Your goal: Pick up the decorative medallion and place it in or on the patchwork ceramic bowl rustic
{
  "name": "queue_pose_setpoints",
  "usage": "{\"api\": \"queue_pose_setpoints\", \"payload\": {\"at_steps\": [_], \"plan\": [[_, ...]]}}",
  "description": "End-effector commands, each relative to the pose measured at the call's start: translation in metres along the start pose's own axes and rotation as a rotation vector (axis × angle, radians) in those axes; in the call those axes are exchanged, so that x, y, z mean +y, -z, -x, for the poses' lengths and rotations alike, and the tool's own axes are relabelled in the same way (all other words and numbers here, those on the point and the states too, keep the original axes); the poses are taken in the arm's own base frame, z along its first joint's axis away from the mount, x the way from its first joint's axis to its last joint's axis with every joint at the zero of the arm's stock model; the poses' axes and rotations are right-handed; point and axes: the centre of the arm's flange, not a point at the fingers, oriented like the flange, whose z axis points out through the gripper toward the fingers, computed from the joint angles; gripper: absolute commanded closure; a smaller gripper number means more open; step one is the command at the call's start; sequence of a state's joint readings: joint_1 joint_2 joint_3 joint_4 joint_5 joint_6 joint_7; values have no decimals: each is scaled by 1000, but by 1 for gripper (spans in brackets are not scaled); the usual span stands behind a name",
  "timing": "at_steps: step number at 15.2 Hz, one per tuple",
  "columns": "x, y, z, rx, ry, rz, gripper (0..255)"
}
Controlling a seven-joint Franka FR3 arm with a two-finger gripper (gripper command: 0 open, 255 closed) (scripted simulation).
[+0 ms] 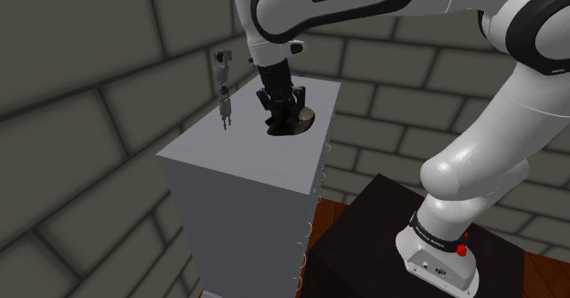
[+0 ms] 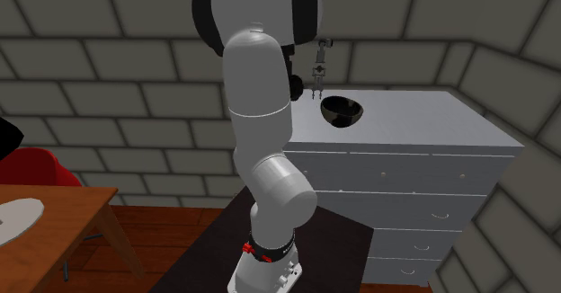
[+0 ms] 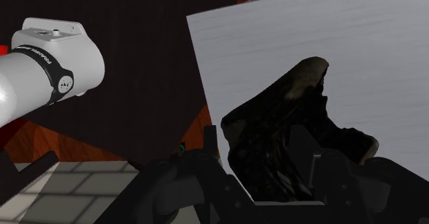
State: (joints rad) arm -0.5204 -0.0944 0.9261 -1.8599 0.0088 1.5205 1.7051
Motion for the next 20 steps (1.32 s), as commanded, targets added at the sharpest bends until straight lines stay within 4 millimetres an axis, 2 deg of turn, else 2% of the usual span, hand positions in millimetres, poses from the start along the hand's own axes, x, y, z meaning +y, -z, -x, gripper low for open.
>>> {"api": "queue_pose_setpoints", "payload": {"at_steps": [1, 4, 19, 20], "plan": [[4, 10, -2, 0, 0, 0, 255], [6, 20, -3, 0, 0, 0, 255], [-93, 25, -174, 0, 0, 0, 255], [-106, 25, -195, 0, 0, 0, 255]]}}
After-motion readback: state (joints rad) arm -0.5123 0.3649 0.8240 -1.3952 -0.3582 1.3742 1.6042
